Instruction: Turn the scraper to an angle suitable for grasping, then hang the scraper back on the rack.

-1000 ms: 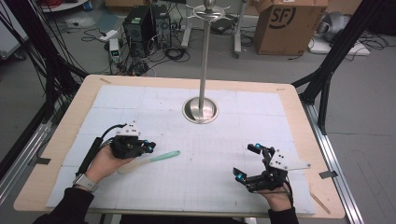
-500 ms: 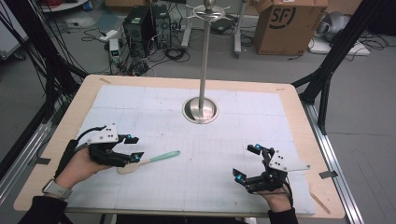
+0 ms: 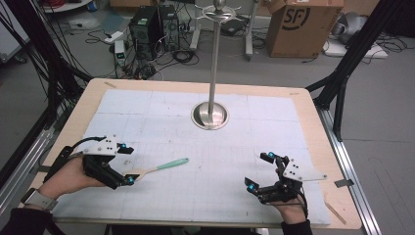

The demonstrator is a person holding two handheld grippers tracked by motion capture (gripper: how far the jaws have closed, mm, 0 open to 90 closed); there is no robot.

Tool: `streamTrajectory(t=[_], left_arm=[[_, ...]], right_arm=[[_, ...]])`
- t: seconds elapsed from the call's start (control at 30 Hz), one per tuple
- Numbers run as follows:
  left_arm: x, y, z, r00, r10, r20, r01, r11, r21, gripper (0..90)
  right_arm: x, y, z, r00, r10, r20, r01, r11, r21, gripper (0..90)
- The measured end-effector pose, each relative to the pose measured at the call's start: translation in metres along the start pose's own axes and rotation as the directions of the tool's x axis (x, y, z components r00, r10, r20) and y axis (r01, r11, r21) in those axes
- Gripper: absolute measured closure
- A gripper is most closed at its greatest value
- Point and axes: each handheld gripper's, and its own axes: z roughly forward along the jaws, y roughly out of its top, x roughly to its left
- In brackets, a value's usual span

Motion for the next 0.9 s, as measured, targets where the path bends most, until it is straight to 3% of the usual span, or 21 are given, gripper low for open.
streamTrajectory(t=[0.07,0.17,0.27,0.43,0.6,0.8,0.9], left_arm=[[0.001,0.000,0.003,0.9999,0.001,0.010,-0.001,0.9998,0.019,12.5],[0.004,0.000,0.010,0.9991,0.032,0.027,-0.034,0.9966,0.075,14.6],[0.007,0.002,0.016,0.9993,0.024,0.029,-0.028,0.9915,0.127,15.9],[0.010,0.007,0.024,0.9986,0.016,0.050,-0.024,0.9849,0.172,17.8],[0.017,0.014,0.032,0.9981,-0.004,0.061,-0.010,0.9738,0.227,19.0],[0.023,0.020,0.040,0.9979,-0.016,0.062,-0.005,0.9452,0.326,21.2],[0.024,0.023,0.045,0.9973,-0.016,0.071,-0.009,0.9406,0.339,22.0]], right_arm=[[-0.002,0.000,0.001,1.0000,0.000,0.003,0.000,1.000,0.006,1.2],[-0.003,-0.001,0.002,1.0000,0.006,0.008,-0.006,1.000,0.013,1.2],[-0.003,-0.001,0.003,1.0000,0.005,0.005,-0.006,1.000,0.016,1.2],[-0.003,-0.001,0.002,1.0000,0.000,0.003,0.000,1.000,0.011,1.2],[-0.003,-0.001,0.001,1.0000,0.006,0.004,-0.006,1.000,0.003,1.2],[-0.003,-0.001,0.001,1.0000,0.005,0.002,-0.005,1.000,0.005,1.2],[-0.002,-0.001,0.001,1.0000,0.004,-0.002,-0.004,1.000,0.007,1.2]])
